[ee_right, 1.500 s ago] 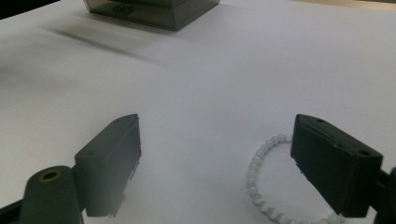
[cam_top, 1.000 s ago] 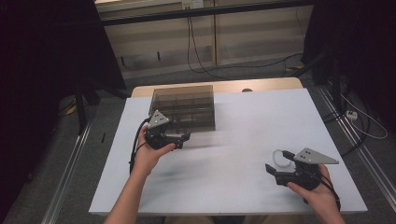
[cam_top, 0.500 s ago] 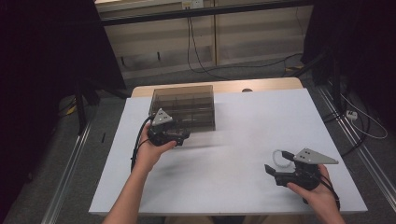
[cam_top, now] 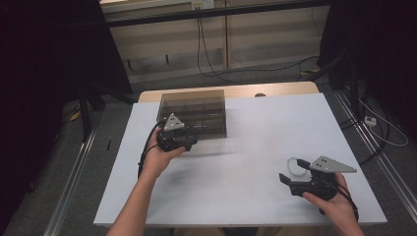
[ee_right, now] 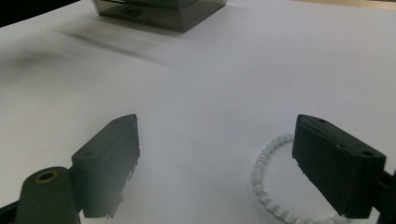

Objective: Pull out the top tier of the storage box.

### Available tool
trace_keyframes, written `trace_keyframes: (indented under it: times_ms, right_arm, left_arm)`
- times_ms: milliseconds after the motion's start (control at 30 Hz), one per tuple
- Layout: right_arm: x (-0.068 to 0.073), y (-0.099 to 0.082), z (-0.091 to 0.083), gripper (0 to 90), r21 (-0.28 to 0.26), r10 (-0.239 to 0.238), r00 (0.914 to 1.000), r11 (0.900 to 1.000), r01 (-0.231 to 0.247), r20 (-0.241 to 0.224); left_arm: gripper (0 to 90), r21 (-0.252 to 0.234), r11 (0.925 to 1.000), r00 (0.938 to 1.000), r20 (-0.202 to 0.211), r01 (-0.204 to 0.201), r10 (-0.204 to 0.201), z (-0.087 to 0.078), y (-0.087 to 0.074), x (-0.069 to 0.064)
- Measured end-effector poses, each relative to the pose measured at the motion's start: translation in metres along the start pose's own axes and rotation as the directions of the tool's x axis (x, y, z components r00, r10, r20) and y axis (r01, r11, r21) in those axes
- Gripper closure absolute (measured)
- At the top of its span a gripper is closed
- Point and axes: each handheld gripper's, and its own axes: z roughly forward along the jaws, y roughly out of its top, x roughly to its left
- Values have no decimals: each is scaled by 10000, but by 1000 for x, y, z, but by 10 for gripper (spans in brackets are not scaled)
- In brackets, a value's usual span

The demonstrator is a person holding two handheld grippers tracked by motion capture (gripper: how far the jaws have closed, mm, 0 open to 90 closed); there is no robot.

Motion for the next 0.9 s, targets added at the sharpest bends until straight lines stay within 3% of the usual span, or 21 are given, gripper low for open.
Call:
trace_keyframes:
  times_ms: [167, 367, 467, 533, 600, 667, 733, 900]
  right_arm:
    - [-1, 0, -1, 147, -44, 15, 10000, 10000, -15, 13]
    - [-1, 0, -1, 147, -22, -10, 10000, 10000, 10, 5]
    - [-2, 0, -1, 147, -61, -19, 10000, 10000, 19, -1]
    - [-2, 0, -1, 147, -51, -13, 10000, 10000, 13, 9]
    - [-2, 0, -1, 147, -70, 14, 10000, 10000, -14, -10]
    - [-2, 0, -1, 146, -47, 1, 10000, 10000, -1, -12]
    - [-2, 0, -1, 146, -45, -21, 10000, 10000, 21, -11]
    - [-2, 0, -1, 146, -46, -11, 10000, 10000, 11, -15]
  left_arm:
    - [539, 57, 9995, 9995, 81, -318, 318, -1, 3, -2]
    - [568, 113, 9991, 9989, 260, -405, 402, 0, 5, -1]
    - [569, 80, 9997, 9987, 456, -229, 225, -1, 4, -2]
    - [578, 253, 9988, 9975, 580, -426, 411, -3, 4, -1]
    - [579, 183, 9996, 9977, 642, -228, 216, -4, 3, -2]
    - [581, 358, 9981, 9965, 679, -505, 480, -6, 3, -1]
    - [583, 265, 9992, 9969, 741, -288, 267, -6, 2, -3]
    - [582, 245, 9995, 9972, 725, -204, 185, -7, 2, -3]
